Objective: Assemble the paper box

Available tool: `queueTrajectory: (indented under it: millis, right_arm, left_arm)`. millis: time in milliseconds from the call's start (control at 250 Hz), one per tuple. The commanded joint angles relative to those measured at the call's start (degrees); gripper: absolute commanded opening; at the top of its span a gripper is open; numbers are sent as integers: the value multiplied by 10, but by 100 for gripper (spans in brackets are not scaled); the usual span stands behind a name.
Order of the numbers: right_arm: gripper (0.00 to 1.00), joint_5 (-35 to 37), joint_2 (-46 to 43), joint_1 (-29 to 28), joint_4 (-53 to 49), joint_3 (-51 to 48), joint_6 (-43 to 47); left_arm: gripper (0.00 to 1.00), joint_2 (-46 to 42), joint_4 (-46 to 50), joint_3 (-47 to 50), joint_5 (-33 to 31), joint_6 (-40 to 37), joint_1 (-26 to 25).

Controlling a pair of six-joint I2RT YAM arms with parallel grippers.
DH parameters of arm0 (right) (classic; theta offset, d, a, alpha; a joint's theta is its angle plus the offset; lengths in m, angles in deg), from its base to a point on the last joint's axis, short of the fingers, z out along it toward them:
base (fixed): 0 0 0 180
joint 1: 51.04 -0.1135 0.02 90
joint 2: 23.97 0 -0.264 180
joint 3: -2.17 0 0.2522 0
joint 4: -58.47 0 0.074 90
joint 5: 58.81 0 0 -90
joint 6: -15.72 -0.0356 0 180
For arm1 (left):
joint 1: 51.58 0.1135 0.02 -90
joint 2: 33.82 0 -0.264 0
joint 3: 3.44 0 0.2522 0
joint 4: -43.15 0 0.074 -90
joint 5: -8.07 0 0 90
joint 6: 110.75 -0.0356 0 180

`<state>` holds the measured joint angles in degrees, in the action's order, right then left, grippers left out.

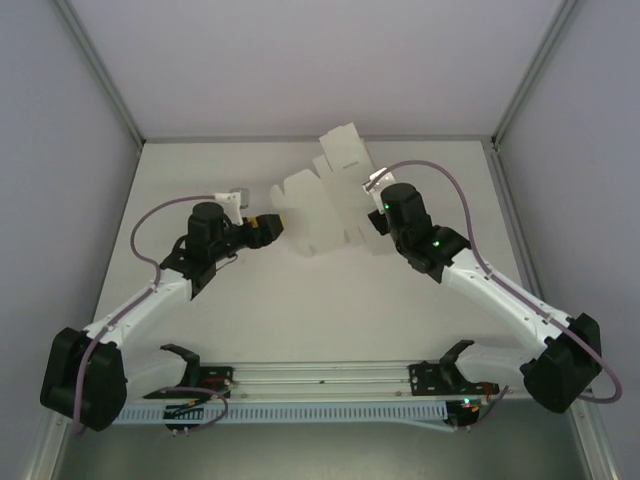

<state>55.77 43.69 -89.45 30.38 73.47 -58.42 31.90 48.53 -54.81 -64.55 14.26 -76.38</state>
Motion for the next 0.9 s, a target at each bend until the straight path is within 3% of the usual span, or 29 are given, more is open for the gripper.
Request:
queueTrajectory:
  millis: [0, 92, 307, 459, 635, 898]
  right_arm:
    - [0, -194, -22, 3, -30, -13, 109]
    - [0, -245, -15, 5, -52, -20, 148]
    - [0, -152, 18, 7, -6, -35, 231]
    - [0, -127, 63, 1, 25, -37, 314]
    - [0, -78, 69, -21, 180, -109, 405]
    - [0, -108, 65, -24, 171, -116, 396]
  left_arm:
    - [99, 15, 103, -21, -104, -16, 2]
    - [100, 21, 146, -50, -107, -37, 1]
    - [100, -19, 182, -110, -117, -76, -1]
    - [100, -15, 183, -140, -129, -78, 0]
    - [100, 57, 202, -201, -142, -80, 1]
    - [100, 192, 194, -299, -53, -103, 1]
